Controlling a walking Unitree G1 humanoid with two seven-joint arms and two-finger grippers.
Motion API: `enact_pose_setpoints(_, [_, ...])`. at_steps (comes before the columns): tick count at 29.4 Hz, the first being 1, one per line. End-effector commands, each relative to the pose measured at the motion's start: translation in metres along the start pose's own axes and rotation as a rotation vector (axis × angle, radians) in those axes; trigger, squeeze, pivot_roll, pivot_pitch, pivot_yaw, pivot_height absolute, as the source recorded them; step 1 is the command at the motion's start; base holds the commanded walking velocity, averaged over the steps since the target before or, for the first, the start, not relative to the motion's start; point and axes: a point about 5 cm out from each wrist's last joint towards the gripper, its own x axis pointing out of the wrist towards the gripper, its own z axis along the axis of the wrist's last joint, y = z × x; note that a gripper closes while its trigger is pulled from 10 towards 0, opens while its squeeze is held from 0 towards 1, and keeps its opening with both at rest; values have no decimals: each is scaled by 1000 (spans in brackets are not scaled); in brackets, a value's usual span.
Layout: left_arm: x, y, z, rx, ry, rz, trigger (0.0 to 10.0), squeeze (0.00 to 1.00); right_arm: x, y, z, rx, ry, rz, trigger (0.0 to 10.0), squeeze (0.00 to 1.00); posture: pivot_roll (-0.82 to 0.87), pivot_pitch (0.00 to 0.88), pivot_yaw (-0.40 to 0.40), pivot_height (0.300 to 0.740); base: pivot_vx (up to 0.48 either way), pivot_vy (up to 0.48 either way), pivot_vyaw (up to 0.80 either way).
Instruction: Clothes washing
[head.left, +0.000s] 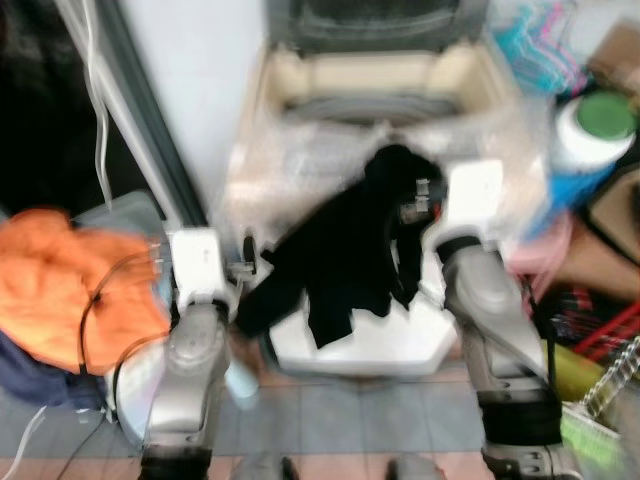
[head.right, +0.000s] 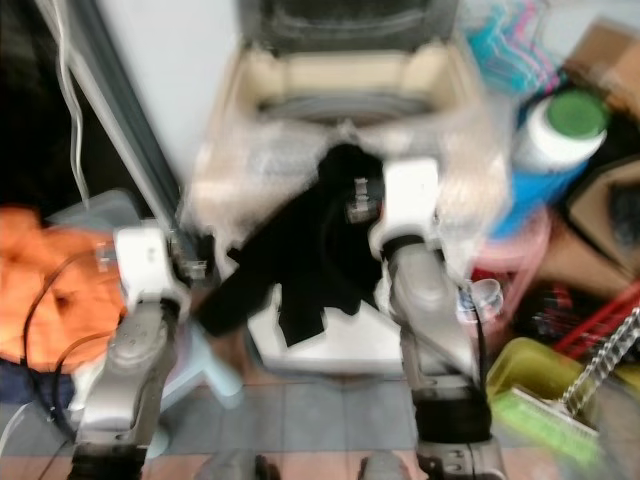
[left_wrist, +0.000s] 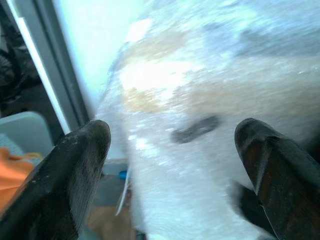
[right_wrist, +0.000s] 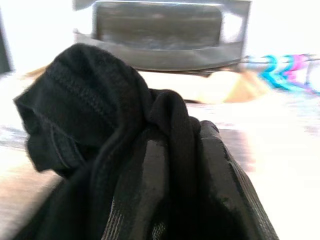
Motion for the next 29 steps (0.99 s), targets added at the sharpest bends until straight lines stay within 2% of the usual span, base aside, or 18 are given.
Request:
enact_pose_setpoints(1, [-2, 9, 1, -15, -3, 46, 10000, 0, 4, 14, 11, -2, -58, 64, 10000, 0, -38, 27, 72, 740, 0, 0, 0])
enact_pose_setpoints(6, [-2, 15, 1, -29, -2, 72, 10000, 0, 6, 23, 20, -48, -112, 189, 10000, 0, -36, 28, 75, 740, 117, 0, 209])
enact_pose_setpoints(15, [-1, 13, 1, -44, 0, 53, 10000, 0, 18, 20, 32, -28, -159, 218, 10000, 0, -33, 15, 73, 740, 388, 0, 406])
enact_pose_setpoints(17, [-1, 10, 0, -55, 2, 49, 10000, 0, 30, 20, 46, -47, -210, 261, 10000, 0, -38, 13, 75, 740, 420, 0, 0])
enact_pose_setpoints(19, [-1, 9, 0, -56, 3, 44, 10000, 0, 36, 19, 52, -59, -226, 270, 10000, 0, -39, 11, 76, 740, 420, 0, 0])
enact_pose_setpoints(24, [1, 9, 0, -53, 2, 39, 10000, 0, 62, 16, 74, -80, -269, 277, 10000, 0, -41, 4, 76, 740, 422, 0, 0])
enact_pose_setpoints(29, [3, 9, 1, -58, -2, 43, 10000, 0, 93, 13, 122, -151, -391, 302, 10000, 0, -48, 0, 76, 740, 423, 0, 0])
